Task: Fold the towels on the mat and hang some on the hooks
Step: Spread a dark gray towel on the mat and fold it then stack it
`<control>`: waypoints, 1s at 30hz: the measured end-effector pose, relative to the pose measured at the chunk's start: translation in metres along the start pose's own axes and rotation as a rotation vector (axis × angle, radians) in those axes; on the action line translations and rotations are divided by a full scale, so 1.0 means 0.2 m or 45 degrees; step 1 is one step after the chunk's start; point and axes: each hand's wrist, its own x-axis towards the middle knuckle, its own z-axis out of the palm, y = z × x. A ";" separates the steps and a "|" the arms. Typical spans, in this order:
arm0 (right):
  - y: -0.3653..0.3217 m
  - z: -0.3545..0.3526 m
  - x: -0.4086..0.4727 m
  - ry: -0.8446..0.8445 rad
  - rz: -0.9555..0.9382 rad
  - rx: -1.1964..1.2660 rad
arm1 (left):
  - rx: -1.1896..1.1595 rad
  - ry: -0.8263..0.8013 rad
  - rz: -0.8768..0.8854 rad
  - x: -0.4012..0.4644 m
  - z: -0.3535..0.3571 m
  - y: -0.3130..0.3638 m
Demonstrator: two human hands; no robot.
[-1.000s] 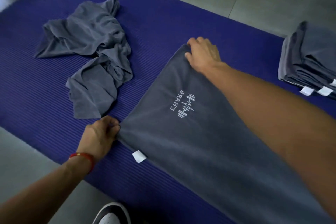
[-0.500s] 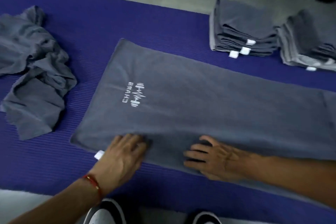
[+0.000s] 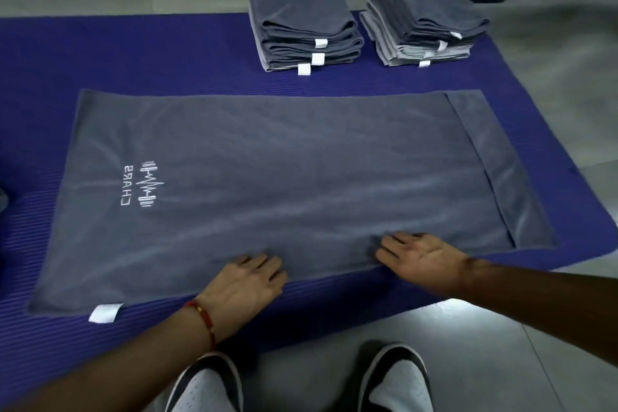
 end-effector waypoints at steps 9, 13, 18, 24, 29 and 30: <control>0.01 0.05 0.07 0.163 0.129 0.038 | 0.176 -0.123 -0.200 0.10 0.01 0.12; 0.00 0.07 0.06 0.210 0.177 0.119 | -0.004 -0.046 -0.236 0.09 -0.01 0.10; -0.04 0.10 -0.01 0.133 -0.056 0.103 | -0.093 -0.040 -0.131 -0.05 0.03 0.06; -0.09 0.08 0.11 0.221 -0.104 0.150 | 0.046 0.120 -0.415 -0.34 0.05 -0.10; -0.21 0.00 0.36 0.258 -0.297 0.136 | 0.094 0.035 -0.584 -0.67 0.03 -0.24; -0.25 -0.02 0.40 0.267 -0.331 0.141 | 0.103 -0.006 -0.635 -0.73 0.02 -0.27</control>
